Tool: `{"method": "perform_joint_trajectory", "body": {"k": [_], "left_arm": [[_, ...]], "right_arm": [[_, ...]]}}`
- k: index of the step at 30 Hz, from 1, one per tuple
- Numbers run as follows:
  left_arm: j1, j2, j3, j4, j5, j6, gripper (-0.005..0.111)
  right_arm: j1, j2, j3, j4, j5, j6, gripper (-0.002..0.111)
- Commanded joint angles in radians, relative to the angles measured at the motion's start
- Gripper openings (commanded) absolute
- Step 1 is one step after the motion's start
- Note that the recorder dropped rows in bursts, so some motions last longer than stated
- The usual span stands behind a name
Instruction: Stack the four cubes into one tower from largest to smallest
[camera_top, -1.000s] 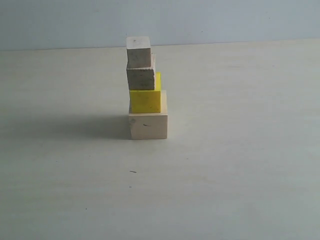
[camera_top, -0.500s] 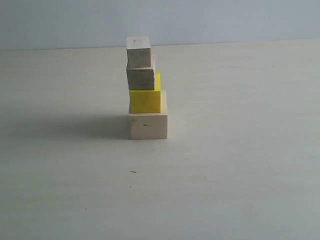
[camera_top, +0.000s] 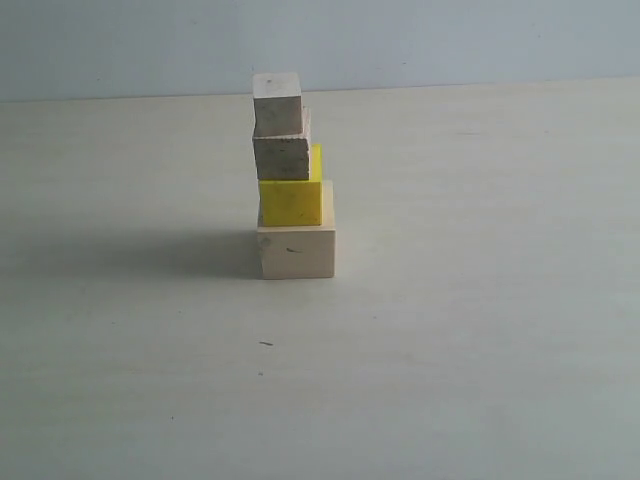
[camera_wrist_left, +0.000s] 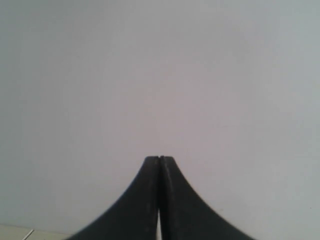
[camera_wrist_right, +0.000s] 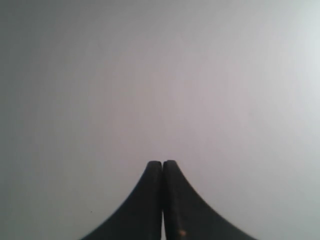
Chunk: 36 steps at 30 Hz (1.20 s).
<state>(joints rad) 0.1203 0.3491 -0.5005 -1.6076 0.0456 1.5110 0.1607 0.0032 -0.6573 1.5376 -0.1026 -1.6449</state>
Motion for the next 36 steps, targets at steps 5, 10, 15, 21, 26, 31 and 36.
{"method": "perform_joint_trajectory", "body": {"k": [5, 10, 15, 21, 26, 31, 36], "left_arm": [[-0.004, -0.004, 0.005, -0.002, 0.005, -0.002, 0.000], [-0.004, -0.004, 0.005, -0.002, 0.005, -0.002, 0.000], [-0.004, -0.004, 0.005, -0.002, 0.005, -0.002, 0.000], [-0.004, -0.004, 0.005, -0.002, 0.007, -0.002, 0.000], [-0.004, -0.036, 0.005, 0.016, 0.008, -0.002, 0.000], [0.004, -0.130, 0.092, 0.530, 0.012, -0.448, 0.000], [0.056, -0.224, 0.183, 1.233, 0.106, -1.103, 0.000]], "right_arm": [[-0.005, -0.003, 0.002, 0.000, 0.000, -0.004, 0.000], [-0.005, -0.003, 0.002, 0.000, 0.000, -0.004, 0.000], [-0.005, -0.003, 0.002, 0.000, 0.000, -0.004, 0.000], [-0.005, -0.003, 0.002, 0.000, 0.000, -0.004, 0.000], [-0.005, -0.003, 0.002, 0.000, 0.000, -0.004, 0.000], [-0.005, -0.003, 0.002, 0.000, 0.000, -0.004, 0.000], [-0.005, -0.003, 0.002, 0.000, 0.000, -0.004, 0.000]]}}
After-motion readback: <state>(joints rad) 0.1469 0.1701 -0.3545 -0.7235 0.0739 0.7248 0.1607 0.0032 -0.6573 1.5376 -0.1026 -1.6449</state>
